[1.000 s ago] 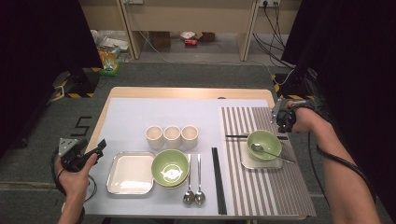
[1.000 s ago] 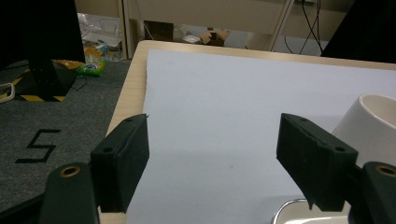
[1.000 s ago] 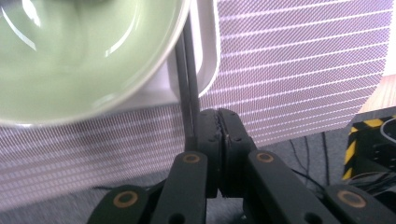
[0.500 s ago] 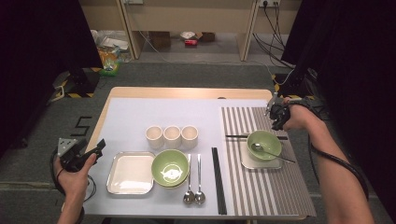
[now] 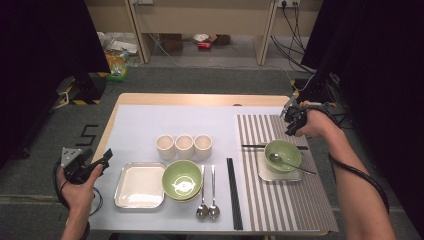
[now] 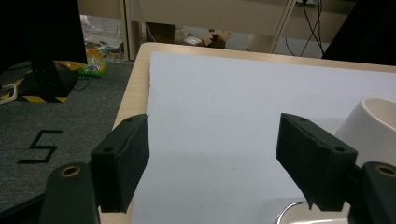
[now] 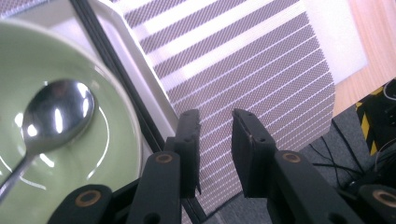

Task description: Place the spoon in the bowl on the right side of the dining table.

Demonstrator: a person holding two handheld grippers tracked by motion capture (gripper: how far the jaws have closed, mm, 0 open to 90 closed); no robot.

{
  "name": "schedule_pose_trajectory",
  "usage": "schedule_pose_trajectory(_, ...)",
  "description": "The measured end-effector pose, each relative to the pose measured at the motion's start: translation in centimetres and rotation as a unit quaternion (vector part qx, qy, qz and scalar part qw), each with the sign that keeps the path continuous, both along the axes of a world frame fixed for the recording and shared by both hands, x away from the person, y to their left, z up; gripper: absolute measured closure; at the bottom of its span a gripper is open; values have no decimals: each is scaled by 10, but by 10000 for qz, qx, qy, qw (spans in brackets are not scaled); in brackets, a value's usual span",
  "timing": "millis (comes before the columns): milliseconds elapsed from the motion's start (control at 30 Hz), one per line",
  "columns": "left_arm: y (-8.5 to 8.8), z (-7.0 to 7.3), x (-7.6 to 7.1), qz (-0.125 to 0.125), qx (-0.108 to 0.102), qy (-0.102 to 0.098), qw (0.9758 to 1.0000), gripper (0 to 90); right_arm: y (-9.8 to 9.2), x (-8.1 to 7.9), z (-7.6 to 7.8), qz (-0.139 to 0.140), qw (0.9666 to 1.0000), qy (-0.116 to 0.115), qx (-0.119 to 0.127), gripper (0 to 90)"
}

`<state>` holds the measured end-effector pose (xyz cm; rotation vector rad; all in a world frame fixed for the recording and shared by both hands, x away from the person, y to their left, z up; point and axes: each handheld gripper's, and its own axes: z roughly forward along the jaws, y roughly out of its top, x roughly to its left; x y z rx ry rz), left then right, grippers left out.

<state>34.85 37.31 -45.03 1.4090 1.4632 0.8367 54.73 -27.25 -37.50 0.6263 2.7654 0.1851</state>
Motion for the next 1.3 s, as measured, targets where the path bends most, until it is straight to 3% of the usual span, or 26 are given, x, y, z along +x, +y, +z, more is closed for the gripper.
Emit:
schedule_pose_trajectory(200, 0, 0, 0, -5, 14, 7, 10000, 248, 2, -1, 2, -335, 9993, -51, 186, 699)
schedule_pose_trajectory(467, -1, 0, 1, -18, 18, -5, 10000, 249, 4, -1, 2, -356, 9991, -81, 214, 685)
schedule_pose_trajectory(867, 0, 1, 0, -2, -4, -32, 10000, 250, 11, -1, 0, -685, 9965, -137, 456, 692)
schedule_pose_trajectory(1300, 0, 2, 1, -21, 5, -21, 10000, 250, 22, -2, 3, -1196, 9889, -370, 803, 694)
